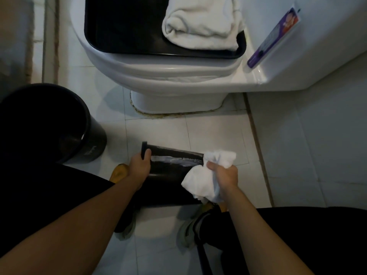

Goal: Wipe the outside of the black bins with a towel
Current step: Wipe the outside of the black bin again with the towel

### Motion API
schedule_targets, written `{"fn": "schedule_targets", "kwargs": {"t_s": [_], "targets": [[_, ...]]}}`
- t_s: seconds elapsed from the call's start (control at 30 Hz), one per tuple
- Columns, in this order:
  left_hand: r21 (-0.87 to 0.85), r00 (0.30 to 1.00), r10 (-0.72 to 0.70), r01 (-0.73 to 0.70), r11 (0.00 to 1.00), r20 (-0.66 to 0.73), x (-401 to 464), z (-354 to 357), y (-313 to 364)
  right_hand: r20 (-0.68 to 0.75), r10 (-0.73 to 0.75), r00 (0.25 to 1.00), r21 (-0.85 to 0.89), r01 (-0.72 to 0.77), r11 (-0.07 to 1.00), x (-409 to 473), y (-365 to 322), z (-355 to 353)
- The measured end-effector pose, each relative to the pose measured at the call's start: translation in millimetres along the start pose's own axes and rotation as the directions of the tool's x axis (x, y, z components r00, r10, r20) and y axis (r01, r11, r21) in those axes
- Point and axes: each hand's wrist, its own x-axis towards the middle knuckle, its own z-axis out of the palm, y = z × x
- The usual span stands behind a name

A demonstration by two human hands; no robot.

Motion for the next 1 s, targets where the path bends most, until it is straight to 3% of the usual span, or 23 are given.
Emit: {"fn": "schedule_targets", "kwargs": {"t_s": [0.13, 0.27, 0.4, 0.5, 0.57, 0.67, 0.73, 0.77, 0.8, 0.87, 0.9, 0.93, 1.0], "targets": [[-0.051, 0.998, 0.05, -0.052, 0.997, -0.033, -0.9, 5.9, 7.3, -0.014, -0.136, 0.991, -0.206, 0.13, 0.97, -3.9, -6.0, 4.1], [-0.122, 0.999, -0.002, -0.002, 0.992, -0.032, 1.9, 7.8, 3.6, -0.002, -0.304, 0.953, -0.351, 0.284, 0.892, -16.1, -2.9, 23.7], [-0.171, 0.998, -0.02, 0.011, 0.985, -0.052, -1.0, 10.1, -4.3, 0.189, -0.525, 0.83, -0.556, 0.531, 0.639, -28.7, 6.5, 59.1], [-0.179, 0.994, -0.037, 0.019, 0.984, -0.1, -2.0, 11.2, -12.2, 0.163, -0.504, 0.848, -0.697, 0.46, 0.55, -46.6, 10.5, 83.7], [-0.17, 0.992, 0.01, -0.032, 0.985, -0.128, 1.9, 8.4, -19.6, 0.208, -0.523, 0.826, -0.716, 0.493, 0.494, -66.0, 13.0, 97.8], [-0.079, 0.991, 0.106, -0.113, 0.99, -0.083, 10.2, 6.3, -32.8, 0.476, -0.563, 0.675, -0.603, 0.717, 0.35, -85.5, 20.7, 110.1], [-0.086, 0.991, 0.106, -0.113, 0.99, -0.079, 12.6, 5.0, -32.4, 0.557, -0.578, 0.597, -0.558, 0.784, 0.272, -73.5, 17.5, 105.7], [-0.103, 0.991, 0.095, -0.104, 0.989, -0.091, 14.8, 5.5, -30.7, 0.541, -0.6, 0.589, -0.573, 0.781, 0.25, -62.0, 15.4, 103.5], [-0.119, 0.992, 0.076, -0.087, 0.989, -0.097, 16.8, 6.9, -29.1, 0.47, -0.609, 0.639, -0.615, 0.732, 0.293, -50.8, 11.5, 100.5], [-0.127, 0.993, 0.054, -0.067, 0.99, -0.103, 17.1, 9.5, -26.1, 0.225, -0.537, 0.813, -0.681, 0.525, 0.51, -38.0, 2.4, 98.1], [-0.123, 0.991, 0.052, -0.067, 0.99, -0.123, 18.0, 10.5, -25.9, 0.182, -0.514, 0.838, -0.698, 0.478, 0.533, -40.4, 0.3, 101.2], [-0.121, 0.989, 0.053, -0.07, 0.99, -0.138, 17.4, 10.1, -26.3, 0.245, -0.547, 0.8, -0.716, 0.53, 0.455, -47.9, 0.8, 105.9], [-0.152, 0.993, 0.071, -0.086, 0.985, -0.098, 17.4, 8.4, -29.7, 0.499, -0.574, 0.65, -0.623, 0.729, 0.283, -66.1, 8.2, 111.3]]}}
